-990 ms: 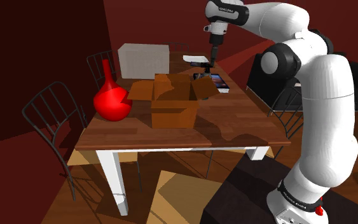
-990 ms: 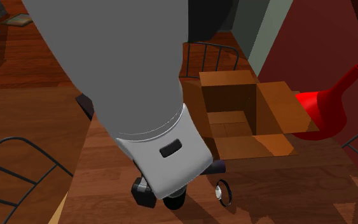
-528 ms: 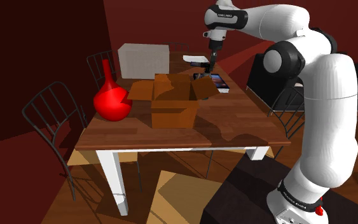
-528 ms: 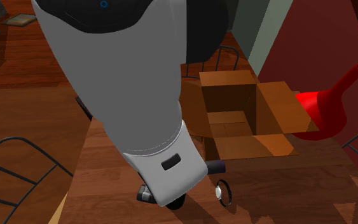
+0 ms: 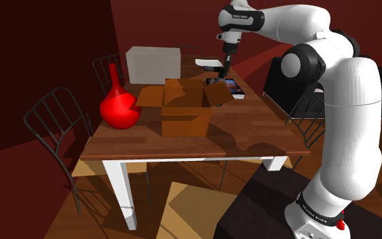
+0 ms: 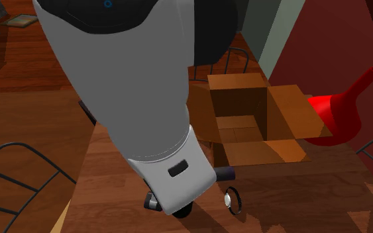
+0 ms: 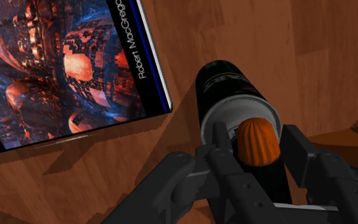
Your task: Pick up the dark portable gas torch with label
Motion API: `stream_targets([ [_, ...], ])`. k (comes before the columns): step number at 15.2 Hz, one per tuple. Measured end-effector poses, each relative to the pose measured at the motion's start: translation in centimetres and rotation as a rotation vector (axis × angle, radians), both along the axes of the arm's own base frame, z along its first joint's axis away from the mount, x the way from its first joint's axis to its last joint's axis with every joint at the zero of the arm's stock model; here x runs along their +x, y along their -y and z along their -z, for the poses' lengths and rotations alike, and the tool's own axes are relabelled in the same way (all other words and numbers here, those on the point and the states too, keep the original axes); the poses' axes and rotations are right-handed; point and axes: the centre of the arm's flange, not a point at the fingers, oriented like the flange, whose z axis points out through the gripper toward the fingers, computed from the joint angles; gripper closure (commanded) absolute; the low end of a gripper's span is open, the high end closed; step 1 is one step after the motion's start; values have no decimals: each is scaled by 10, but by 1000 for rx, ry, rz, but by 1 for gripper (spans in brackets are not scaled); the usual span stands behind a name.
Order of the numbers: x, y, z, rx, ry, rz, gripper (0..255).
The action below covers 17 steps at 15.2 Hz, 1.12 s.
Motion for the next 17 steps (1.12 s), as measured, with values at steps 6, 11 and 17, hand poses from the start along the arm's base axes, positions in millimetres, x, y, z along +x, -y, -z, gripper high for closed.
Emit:
stream_targets([
  [6,0,0,-20,1,-2,0,255],
  [11,1,0,-45,1,-2,0,255],
  [17,1,0,-77,1,-2,0,255],
])
